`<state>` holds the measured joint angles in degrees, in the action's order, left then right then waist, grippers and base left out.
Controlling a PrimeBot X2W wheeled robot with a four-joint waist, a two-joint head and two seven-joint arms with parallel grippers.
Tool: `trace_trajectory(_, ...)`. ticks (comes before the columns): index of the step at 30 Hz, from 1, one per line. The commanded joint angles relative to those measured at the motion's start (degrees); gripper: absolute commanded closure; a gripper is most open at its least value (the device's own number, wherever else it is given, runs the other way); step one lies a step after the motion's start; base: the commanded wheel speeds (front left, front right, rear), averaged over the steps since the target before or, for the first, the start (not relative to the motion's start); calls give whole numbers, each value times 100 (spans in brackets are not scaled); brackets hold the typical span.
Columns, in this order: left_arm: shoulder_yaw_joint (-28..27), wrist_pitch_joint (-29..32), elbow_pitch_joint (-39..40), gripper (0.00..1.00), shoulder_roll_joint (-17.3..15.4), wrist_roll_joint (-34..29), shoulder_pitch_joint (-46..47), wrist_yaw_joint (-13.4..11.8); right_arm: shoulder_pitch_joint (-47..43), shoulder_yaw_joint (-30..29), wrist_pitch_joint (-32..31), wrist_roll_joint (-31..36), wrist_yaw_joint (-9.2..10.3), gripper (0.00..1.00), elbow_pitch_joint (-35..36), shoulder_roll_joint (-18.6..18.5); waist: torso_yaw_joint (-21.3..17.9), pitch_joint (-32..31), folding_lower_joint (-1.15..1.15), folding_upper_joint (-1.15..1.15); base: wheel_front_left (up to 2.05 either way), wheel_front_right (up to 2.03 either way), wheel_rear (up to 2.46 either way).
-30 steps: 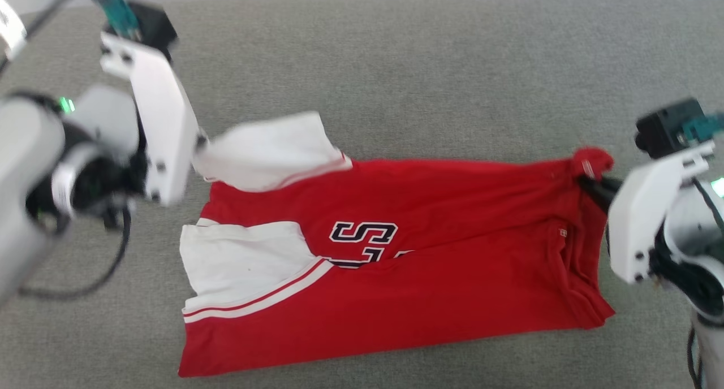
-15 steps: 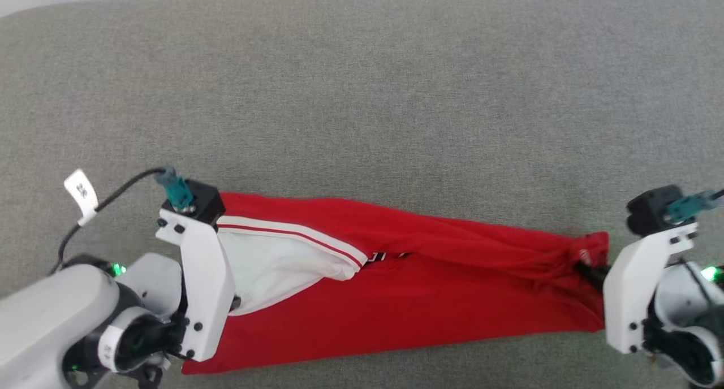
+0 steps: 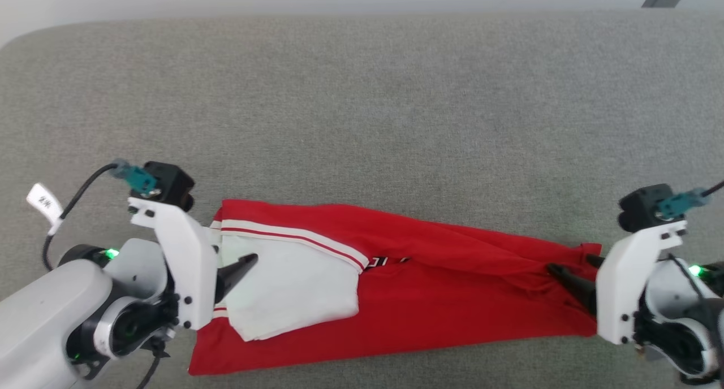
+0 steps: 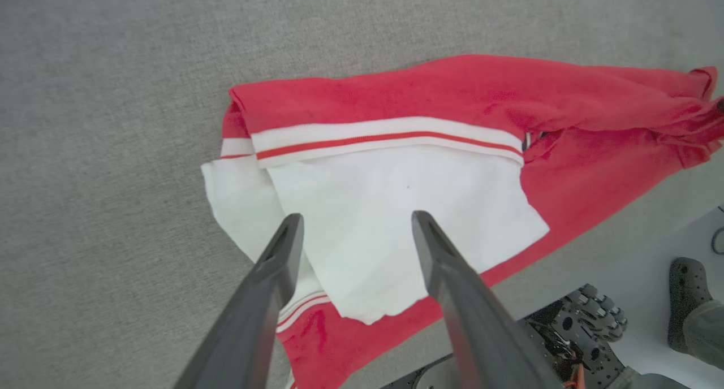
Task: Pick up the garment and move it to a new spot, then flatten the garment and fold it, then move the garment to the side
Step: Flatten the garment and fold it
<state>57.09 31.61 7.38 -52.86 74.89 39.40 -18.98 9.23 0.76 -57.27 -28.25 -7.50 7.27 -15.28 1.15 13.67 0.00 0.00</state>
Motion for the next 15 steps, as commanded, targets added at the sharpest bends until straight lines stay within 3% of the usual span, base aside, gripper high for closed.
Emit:
trace_trajectory(1, -29, -120, 13, 0, -43, -53, -109, 46, -52, -54, -41, -24, 2, 0, 48, -18, 23, -40, 0, 0, 0, 0, 0)
trace_trajectory(7, -245, -1108, -78, 0, -121, -332, -404, 199, -235, -573, -172, 56, 2, 0, 225, -122, 116, -100, 0, 0, 0, 0, 0)
trace_trajectory(15, -630, -2779, -603, 0, 57, -541, -856, 488, -266, -800, -221, -36, 2, 0, -351, -55, 266, -62, 0, 0, 0, 0, 0)
